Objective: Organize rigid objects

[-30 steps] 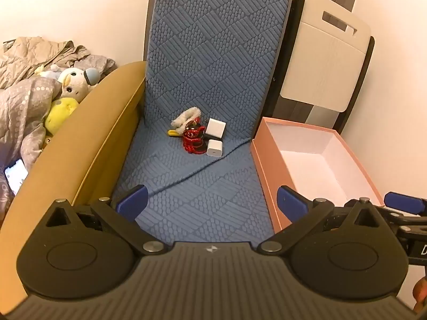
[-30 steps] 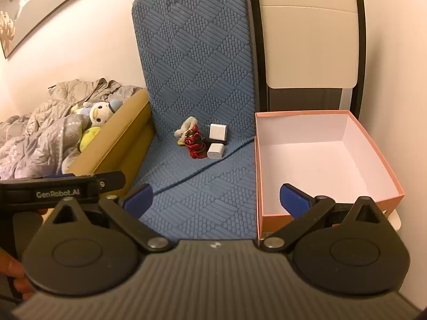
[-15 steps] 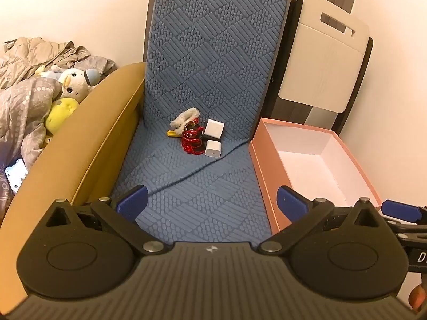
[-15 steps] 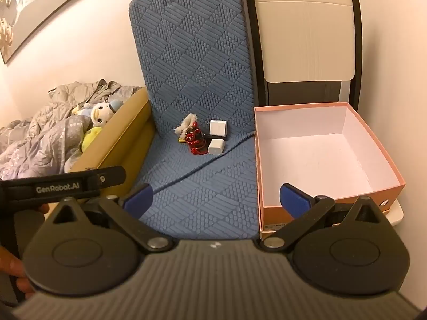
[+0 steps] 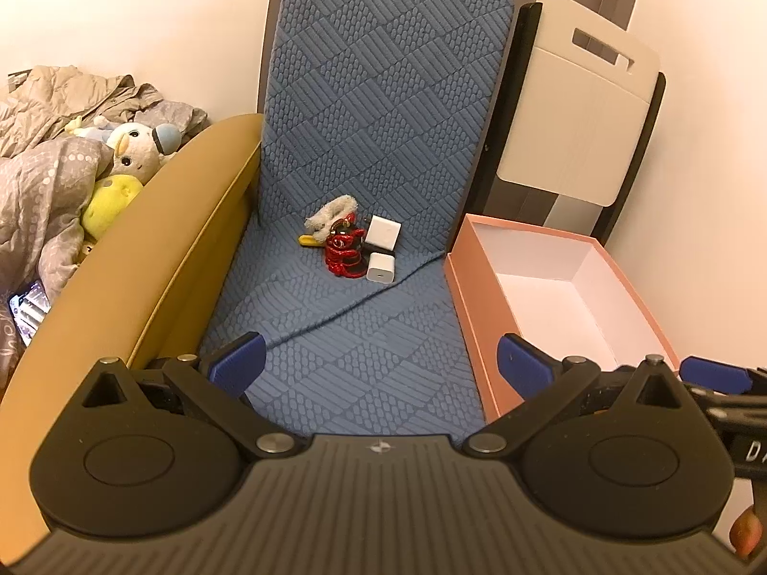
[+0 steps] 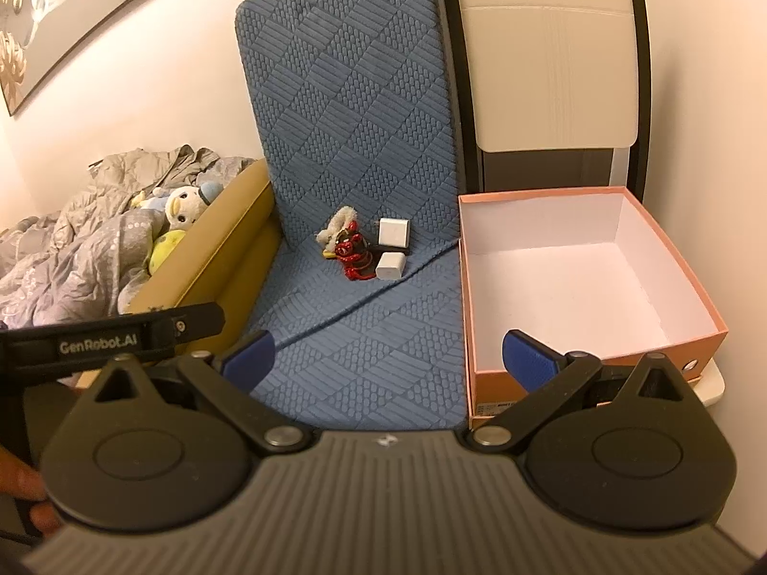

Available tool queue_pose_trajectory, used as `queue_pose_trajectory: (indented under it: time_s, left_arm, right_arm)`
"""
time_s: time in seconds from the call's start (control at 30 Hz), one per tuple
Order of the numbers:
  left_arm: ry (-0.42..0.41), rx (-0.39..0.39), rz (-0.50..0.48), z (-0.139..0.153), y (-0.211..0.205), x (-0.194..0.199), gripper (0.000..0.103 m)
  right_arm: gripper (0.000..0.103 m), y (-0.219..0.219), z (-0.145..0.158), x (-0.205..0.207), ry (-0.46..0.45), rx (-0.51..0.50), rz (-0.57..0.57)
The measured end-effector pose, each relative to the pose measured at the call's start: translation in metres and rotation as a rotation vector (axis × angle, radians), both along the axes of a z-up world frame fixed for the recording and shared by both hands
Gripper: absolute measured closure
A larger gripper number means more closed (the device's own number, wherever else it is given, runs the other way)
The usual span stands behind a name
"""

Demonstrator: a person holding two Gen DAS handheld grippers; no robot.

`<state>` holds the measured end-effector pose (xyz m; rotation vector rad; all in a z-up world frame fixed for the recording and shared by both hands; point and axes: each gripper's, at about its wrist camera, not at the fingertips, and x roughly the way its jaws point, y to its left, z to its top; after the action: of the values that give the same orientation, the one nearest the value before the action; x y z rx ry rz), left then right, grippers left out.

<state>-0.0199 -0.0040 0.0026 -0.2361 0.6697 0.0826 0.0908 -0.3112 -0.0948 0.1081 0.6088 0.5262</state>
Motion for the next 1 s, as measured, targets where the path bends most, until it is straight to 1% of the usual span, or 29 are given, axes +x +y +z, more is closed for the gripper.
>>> queue_pose_trajectory:
  time_s: [0.07,0.17,0.23,0.33,0.4,0.57,0.67,1.0]
  left_arm:
    - [0.013,-0.005,0.006,-0.001,-0.001,-0.002,0.000]
    - [0.003,-0.019,0.007,0.000,0.000,-0.006,0.000]
    - [0.004,-0.021,0.013,0.000,0.000,-0.007,0.000]
    - [0.004,-0.012,0.021,0.001,-0.001,-0.005,0.000]
    - [0.005,0.001,0.031,0.001,0.000,-0.005,0.000]
    - [0.009,-0.005,0.027,0.001,0.001,-0.002,0.000]
    - [0.012,-0.004,0.021,0.000,0.001,-0.001,0.000]
    - [0.022,-0.005,0.017,-0.004,0.001,0.001,0.000]
  right_arm:
    - [0.000,0.001,0.000,-0.002,-0.004,0.000,0.003]
    - [0.000,0.004,-0.002,-0.006,-0.005,-0.016,-0.025]
    - [0.000,0.005,-0.004,-0.006,0.008,-0.010,-0.011]
    - [0.000,0.009,-0.006,-0.006,0.009,-0.046,-0.002]
    - [0.000,0.009,-0.007,-0.006,0.023,-0.039,0.015]
    - [0.000,0.009,-0.012,-0.003,0.051,-0.031,-0.004]
    - [0.000,0.008,-0.014,-0.001,0.064,-0.015,0.003]
    - [0.000,0.005,-0.013,0.004,0.068,-0.009,0.004]
